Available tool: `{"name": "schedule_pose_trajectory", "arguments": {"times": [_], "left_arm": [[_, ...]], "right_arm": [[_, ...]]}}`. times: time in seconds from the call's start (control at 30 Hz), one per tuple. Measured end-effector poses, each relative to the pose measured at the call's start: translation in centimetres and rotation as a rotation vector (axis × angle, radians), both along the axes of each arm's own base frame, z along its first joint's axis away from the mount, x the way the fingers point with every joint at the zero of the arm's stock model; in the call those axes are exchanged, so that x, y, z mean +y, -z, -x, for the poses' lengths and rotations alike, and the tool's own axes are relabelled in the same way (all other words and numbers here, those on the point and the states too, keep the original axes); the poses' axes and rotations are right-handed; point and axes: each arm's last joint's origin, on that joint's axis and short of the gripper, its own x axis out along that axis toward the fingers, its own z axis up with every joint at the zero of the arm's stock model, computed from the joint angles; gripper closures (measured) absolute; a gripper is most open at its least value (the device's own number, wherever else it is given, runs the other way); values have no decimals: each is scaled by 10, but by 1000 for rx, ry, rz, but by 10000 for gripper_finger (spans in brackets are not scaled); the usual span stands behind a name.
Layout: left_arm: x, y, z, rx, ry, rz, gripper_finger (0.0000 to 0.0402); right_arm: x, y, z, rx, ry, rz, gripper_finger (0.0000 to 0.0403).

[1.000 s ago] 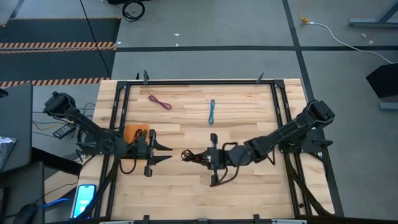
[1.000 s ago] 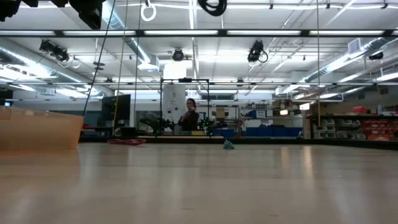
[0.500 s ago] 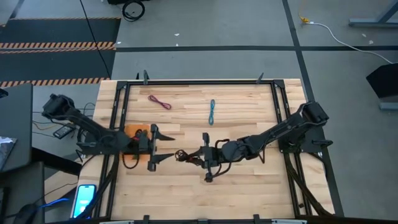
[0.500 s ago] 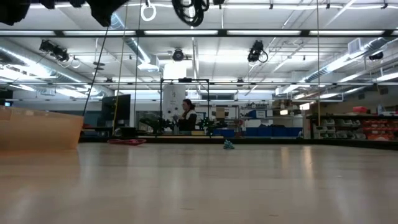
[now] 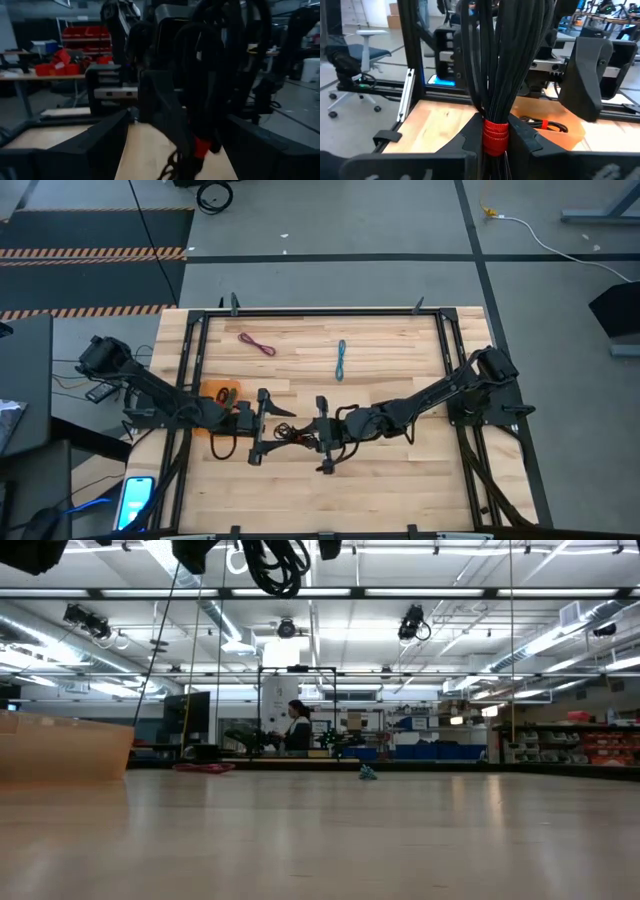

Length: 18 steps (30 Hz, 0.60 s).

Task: Pick and place USB-C Cables
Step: Put the black USB cable into the orange bin

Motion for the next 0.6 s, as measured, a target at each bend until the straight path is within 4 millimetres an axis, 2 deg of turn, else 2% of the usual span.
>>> {"name": "schedule_pose_trajectory", "arguments": {"times": [0.6], "left_arm": [[-1,2,-3,27,3,34,92]], "right_arm": [[-2,0,-1,1,11,-14,343]]}}
